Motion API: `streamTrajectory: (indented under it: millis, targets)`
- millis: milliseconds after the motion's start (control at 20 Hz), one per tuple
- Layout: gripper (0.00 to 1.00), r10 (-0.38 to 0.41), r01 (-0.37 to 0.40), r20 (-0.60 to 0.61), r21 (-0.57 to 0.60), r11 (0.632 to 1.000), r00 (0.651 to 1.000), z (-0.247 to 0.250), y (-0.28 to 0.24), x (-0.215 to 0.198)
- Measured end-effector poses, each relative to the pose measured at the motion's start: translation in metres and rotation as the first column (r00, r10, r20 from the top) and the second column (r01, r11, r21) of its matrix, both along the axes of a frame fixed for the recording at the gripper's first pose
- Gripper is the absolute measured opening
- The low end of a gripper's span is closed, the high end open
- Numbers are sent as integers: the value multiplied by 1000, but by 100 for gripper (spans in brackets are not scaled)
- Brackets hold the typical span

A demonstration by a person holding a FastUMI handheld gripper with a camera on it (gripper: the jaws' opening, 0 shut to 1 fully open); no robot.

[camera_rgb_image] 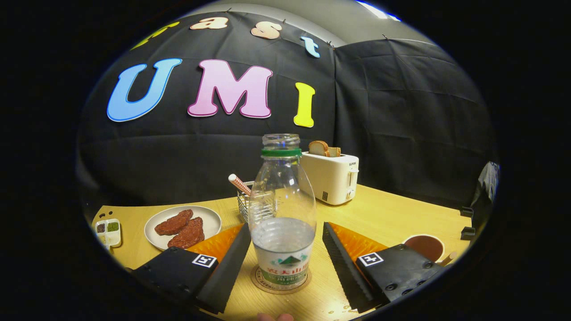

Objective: Take the bottle from table, then pour the juice into the cup, finally place the bottle on the coaster

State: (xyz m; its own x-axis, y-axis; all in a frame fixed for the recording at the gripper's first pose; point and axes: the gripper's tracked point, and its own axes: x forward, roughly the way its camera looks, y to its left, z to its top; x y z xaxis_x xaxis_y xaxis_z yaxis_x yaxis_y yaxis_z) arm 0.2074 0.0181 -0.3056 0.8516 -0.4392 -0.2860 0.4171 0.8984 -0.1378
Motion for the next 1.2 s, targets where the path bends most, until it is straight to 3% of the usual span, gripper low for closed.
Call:
streamTrajectory:
  millis: [600,1200]
  targets:
    - [99,55,-54,-58,30,998,997,4,29,-49]
    - [99,282,-283,30,50,958,959,107,63,-104]
